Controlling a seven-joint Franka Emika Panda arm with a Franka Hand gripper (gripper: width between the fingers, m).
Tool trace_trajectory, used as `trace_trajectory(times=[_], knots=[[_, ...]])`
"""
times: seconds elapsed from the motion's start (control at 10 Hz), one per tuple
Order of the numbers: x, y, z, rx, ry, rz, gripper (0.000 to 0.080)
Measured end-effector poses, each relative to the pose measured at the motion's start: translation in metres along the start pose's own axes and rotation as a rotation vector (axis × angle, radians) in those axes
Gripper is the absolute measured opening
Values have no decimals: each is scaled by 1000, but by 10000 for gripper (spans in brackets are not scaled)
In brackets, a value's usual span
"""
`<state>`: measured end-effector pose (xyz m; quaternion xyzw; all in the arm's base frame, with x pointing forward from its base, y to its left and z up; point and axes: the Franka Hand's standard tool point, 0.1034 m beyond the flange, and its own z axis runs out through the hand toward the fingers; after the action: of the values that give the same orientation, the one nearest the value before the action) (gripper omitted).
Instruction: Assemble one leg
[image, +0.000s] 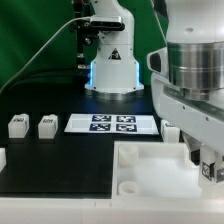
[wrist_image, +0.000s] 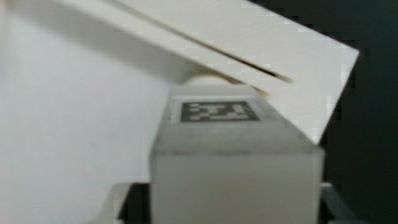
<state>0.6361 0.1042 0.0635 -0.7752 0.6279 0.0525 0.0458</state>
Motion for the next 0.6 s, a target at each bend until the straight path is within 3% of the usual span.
trace_trajectory(times=[0.6], knots=[[-5, 5, 0, 56, -13, 566, 294]])
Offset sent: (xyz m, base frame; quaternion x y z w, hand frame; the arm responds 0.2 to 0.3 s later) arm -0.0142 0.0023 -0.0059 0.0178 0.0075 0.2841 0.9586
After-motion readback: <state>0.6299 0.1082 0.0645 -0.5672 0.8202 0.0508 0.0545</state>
